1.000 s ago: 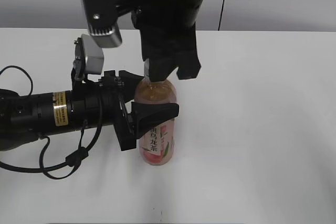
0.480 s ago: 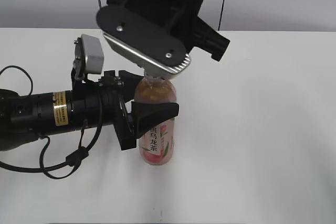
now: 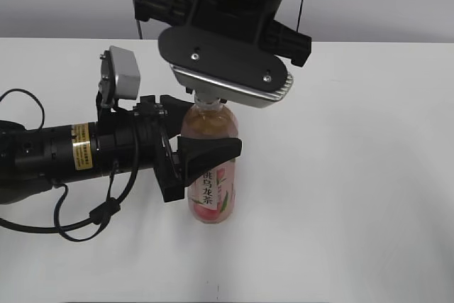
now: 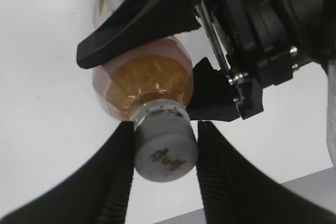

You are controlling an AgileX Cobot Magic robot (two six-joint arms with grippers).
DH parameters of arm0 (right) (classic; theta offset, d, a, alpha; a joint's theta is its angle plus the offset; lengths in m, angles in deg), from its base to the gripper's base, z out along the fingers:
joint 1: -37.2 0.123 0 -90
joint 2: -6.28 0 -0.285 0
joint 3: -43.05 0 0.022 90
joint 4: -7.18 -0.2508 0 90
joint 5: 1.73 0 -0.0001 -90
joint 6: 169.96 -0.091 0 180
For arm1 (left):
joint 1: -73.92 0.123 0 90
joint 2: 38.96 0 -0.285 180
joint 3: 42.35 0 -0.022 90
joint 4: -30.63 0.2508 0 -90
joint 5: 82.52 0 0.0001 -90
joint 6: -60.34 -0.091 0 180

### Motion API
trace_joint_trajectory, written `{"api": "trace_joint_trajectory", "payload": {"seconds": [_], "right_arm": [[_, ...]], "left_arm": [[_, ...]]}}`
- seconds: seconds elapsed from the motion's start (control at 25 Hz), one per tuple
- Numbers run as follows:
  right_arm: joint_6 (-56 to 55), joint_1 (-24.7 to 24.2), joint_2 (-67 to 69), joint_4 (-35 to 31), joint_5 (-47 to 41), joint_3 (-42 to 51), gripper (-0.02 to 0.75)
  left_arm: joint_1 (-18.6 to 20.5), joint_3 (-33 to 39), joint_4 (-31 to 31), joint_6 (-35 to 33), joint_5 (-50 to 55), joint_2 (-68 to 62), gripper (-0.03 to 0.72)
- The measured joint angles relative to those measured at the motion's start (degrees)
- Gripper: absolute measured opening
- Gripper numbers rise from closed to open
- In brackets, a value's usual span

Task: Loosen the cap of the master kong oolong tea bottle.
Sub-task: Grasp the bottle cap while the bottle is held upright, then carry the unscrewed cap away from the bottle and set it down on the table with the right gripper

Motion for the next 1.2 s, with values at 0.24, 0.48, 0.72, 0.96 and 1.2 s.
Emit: {"api": "trace_joint_trajectory", "payload": {"seconds": [0.24,0.48,0.72,0.96,1.2], "right_arm": [[2.8,0.1,-0.7,0.8,0.3,0.0,0.274],[3.9,0.0,-1.3,3.6,0.2,0.0,0.273],[-10.5,-0.5,-5.1,4.4,0.2,0.0,0.273],[-40.7,-8.6,-6.6,4.9,0.1,0.0,0.273],[-68.7,-22.8,-6.4,1.1,0.1,0.5,0.273]], "left_arm": [[0.0,0.0,-0.1,0.0,0.0,0.0,0.463],[0.0,0.0,-0.1,0.0,0.0,0.0,0.463],[0.0,0.0,0.0,0.0,-0.1,0.0,0.463],[0.0,0.0,0.0,0.0,-0.1,0.0,0.463],[0.0,0.0,0.0,0.0,-0.1,0.0,0.463]]}}
